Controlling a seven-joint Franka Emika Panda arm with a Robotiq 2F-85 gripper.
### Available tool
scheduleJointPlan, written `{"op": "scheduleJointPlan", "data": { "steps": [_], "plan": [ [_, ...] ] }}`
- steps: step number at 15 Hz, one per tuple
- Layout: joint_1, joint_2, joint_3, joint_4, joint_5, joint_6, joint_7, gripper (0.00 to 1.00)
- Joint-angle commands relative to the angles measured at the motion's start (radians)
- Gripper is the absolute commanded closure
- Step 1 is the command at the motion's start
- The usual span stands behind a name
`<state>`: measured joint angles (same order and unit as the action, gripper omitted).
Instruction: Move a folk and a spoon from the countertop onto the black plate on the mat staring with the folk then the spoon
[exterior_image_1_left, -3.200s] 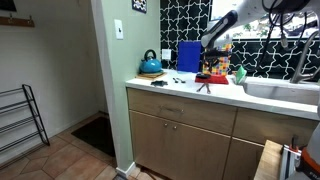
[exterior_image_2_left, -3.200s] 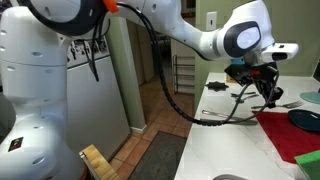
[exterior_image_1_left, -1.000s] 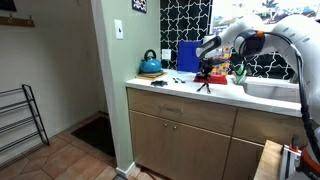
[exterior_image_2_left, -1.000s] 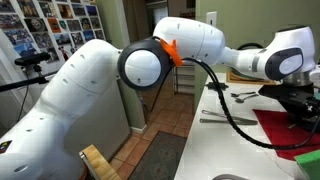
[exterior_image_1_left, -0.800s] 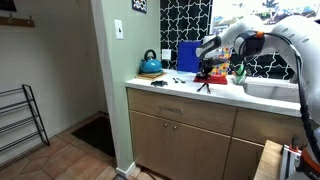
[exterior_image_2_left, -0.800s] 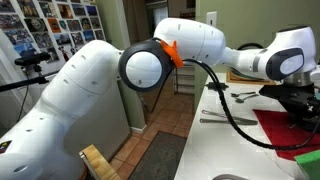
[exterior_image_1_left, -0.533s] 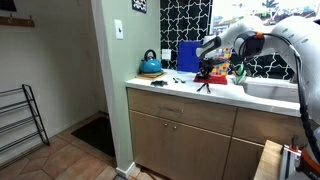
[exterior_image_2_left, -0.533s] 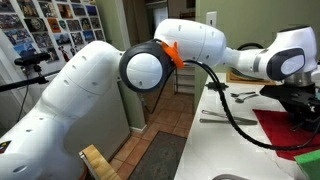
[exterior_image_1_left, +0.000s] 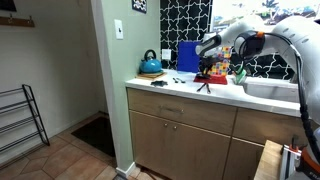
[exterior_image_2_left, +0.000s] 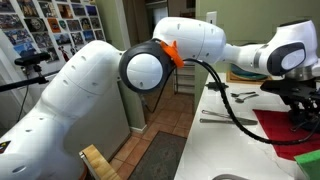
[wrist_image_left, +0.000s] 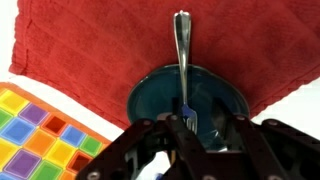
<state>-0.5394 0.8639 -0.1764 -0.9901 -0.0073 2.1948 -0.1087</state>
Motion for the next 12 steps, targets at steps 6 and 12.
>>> {"op": "scheduleJointPlan", "data": {
  "steps": [6, 12],
  "plan": [
    [0.011, -0.12, 0.081, -0.085, 0.033, -0.043, -0.031, 0.18],
    [0.075, -0.136, 0.089, -0.081, 0.021, -0.154, 0.109, 0.0]
  ]
}}
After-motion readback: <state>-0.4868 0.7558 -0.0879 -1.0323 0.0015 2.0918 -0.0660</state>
